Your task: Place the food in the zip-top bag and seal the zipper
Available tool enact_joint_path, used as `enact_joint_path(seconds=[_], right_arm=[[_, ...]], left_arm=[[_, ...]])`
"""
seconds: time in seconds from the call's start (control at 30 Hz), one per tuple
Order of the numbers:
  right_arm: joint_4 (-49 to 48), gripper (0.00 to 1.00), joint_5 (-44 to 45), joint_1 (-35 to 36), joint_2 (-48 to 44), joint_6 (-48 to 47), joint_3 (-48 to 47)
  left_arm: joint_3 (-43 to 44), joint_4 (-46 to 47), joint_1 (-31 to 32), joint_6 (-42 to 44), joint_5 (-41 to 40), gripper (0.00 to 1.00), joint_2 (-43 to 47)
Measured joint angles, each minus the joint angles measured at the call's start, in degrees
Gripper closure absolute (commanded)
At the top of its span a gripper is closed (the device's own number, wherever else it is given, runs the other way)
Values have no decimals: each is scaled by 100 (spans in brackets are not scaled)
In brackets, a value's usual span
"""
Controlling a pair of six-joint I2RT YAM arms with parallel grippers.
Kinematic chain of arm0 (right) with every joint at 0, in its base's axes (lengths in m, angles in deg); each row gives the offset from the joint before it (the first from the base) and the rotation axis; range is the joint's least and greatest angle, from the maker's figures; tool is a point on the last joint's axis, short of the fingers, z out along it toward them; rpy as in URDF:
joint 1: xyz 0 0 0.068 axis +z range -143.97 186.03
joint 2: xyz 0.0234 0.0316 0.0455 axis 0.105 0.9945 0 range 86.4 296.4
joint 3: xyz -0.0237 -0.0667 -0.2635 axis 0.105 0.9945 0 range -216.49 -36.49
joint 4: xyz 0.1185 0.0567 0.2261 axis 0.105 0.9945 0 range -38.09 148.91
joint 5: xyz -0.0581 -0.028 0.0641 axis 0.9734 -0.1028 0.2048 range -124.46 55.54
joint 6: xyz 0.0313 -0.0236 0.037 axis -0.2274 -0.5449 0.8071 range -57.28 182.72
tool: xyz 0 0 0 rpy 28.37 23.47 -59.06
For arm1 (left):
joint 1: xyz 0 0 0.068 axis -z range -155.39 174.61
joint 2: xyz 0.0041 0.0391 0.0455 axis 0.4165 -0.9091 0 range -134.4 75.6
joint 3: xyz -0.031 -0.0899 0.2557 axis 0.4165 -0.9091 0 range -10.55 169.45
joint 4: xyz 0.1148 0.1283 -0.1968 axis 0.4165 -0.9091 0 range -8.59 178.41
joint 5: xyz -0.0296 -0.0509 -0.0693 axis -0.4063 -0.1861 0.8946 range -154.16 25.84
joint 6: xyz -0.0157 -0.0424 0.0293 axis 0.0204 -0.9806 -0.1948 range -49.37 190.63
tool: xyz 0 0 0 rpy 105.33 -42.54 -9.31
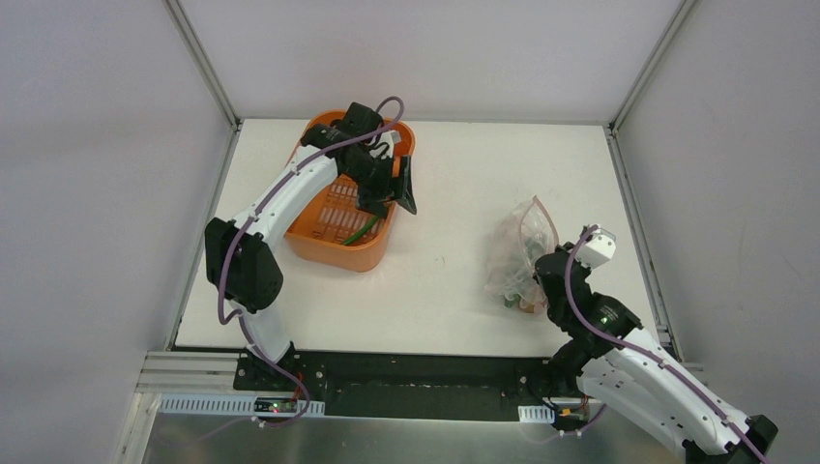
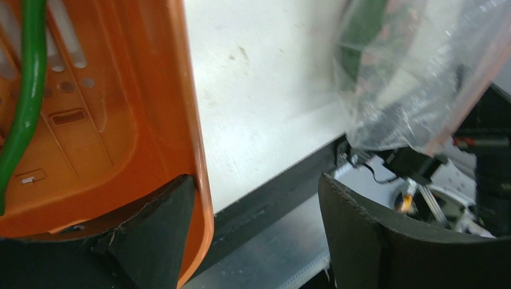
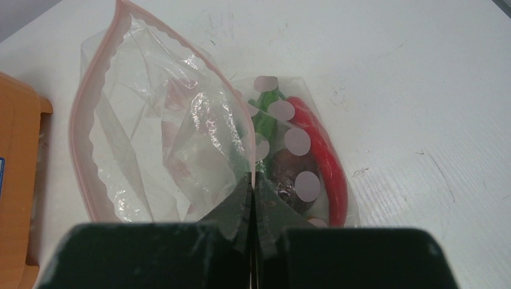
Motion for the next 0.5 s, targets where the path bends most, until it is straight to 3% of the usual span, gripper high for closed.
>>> enact_joint_path(seconds=[0.3, 0.4, 0.5], right_arm=[[-50, 100, -15, -42, -140, 7, 164], [-48, 100, -20, -48, -173, 9, 186], [-55, 100, -35, -52, -195, 17, 186]], left_arm=[[920, -2, 879, -428, 839, 27, -256], [1279, -74, 966, -391, 647, 25, -251], [1220, -57, 660, -398, 219, 24, -46]])
